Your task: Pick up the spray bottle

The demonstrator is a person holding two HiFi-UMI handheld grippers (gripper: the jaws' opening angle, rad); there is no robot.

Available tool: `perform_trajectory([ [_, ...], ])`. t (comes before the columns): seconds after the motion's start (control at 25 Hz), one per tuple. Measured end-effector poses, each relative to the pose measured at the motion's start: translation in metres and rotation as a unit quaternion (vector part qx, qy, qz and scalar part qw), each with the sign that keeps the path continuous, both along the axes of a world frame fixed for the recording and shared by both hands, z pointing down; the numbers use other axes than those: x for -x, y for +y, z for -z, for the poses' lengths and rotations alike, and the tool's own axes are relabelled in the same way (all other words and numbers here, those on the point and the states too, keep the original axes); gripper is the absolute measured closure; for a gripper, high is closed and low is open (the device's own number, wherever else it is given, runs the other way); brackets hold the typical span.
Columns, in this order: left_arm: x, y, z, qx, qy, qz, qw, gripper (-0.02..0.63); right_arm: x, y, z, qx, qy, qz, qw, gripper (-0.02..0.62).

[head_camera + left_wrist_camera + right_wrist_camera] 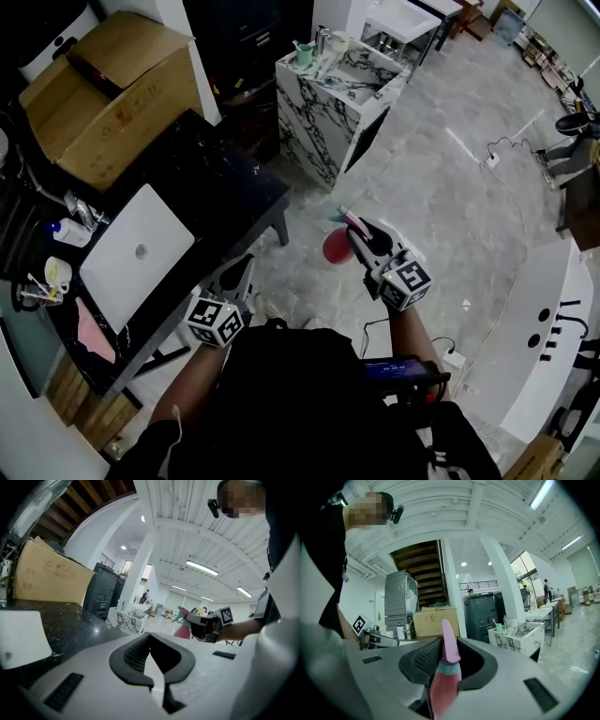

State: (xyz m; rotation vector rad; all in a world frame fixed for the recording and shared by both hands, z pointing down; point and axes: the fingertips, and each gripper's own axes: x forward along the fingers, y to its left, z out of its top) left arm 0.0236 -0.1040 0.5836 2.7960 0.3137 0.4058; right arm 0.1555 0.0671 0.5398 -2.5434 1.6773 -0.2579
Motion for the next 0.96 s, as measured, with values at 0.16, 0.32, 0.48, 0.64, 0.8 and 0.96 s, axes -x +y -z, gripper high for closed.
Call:
perform_trajectory([
  [0.16, 0.004, 0.023, 0.001, -0.004, 0.000, -0.008, 1.0000, 0.598, 0.012, 0.029, -0.008, 0.002, -0.008, -0.006, 1.000, 0.482],
  [0.32, 0.011, 0.041, 0.002, -0.010, -0.005, -0.013, 0.9999, 0.598, 0.021, 0.050, -0.015, -0.002, -0.016, -0.010, 1.000, 0.482],
  [0.48, 0.017, 0.054, -0.001, -0.014, -0.012, -0.016, 0.9997, 0.598, 0.026, 0.063, -0.022, -0.008, -0.019, -0.008, 1.000, 0.482],
  [0.64, 0.019, 0.069, -0.002, -0.020, -0.021, -0.021, 0.9994, 0.598, 0.028, 0.075, -0.026, -0.016, -0.023, -0.008, 1.000, 0.482],
  [0.8, 0.018, 0.086, -0.004, -0.025, -0.026, -0.031, 0.9989, 0.598, 0.031, 0.090, -0.031, -0.018, -0.031, -0.015, 0.999, 0.482],
  [0.96, 0.016, 0.101, -0.004, -0.024, -0.027, -0.037, 0.9987, 0.598, 0.036, 0.105, -0.036, -0.015, -0.037, -0.017, 0.999, 0.482],
])
